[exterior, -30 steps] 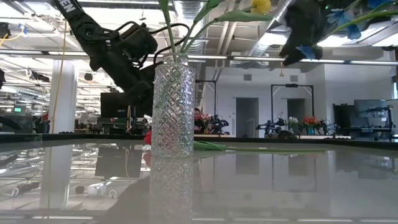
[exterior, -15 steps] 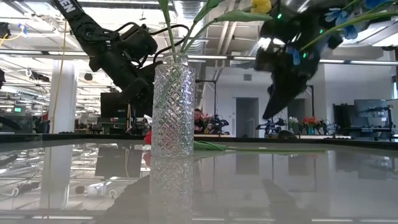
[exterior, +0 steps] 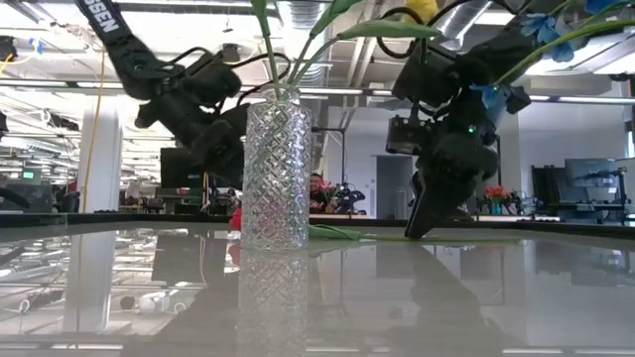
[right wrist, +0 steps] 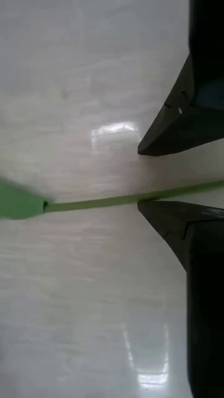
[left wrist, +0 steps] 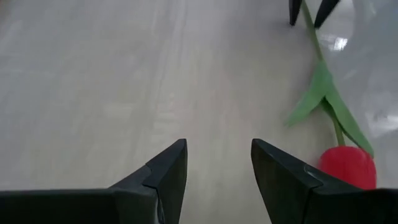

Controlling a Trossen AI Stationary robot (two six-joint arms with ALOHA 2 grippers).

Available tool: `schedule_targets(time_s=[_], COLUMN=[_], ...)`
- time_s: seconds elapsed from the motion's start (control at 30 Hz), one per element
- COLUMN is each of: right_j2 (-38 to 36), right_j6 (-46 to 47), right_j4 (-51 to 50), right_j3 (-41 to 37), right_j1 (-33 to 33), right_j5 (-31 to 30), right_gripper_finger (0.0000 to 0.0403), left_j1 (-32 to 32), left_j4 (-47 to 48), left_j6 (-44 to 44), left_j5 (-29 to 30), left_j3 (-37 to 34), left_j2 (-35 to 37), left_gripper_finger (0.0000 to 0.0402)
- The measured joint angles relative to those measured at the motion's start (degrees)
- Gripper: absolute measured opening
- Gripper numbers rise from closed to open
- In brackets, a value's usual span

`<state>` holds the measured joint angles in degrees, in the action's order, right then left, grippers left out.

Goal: Sort flowers into vase by color
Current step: Put the red flower into the transparent vase

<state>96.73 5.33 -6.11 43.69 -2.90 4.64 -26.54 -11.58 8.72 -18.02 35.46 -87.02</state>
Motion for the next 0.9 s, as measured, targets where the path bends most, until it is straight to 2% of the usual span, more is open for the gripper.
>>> schedule_targets(time_s=[0.23, 0.47, 0.63, 0.77, 0.9], right_j2=[-0.12, -4.22, -4.07, -1.49, 1.36], right_j6=[-0.01, 2.08, 2.33, 2.29, 2.57], right_j4=[-1.07, -1.90, -2.53, -2.53, -2.23], right_j3=[0.82, 0.75, 0.72, 0.73, 1.03], right_j1=[1.18, 1.77, 4.21, 6.49, 7.54], right_j5=[-0.57, 0.58, -0.28, -5.73, -7.92], right_gripper_finger=[0.0156, 0.0155, 0.0155, 0.0155, 0.0150], left_j1=[-1.49, -1.71, -1.69, -1.69, -1.69], left_j4=[-8.71, -9.76, -10.01, -10.12, -10.31], left_j6=[-3.11, -3.87, -4.15, -5.34, -5.78], left_j5=[-1.52, -2.75, -2.75, -3.44, -5.90], left_j3=[-5.32, -5.44, -5.42, -5.37, -5.35], left_j2=[0.02, 0.02, 0.02, 0.02, 0.04], left_gripper_finger=[0.0167, 0.0167, 0.0167, 0.0167, 0.0167])
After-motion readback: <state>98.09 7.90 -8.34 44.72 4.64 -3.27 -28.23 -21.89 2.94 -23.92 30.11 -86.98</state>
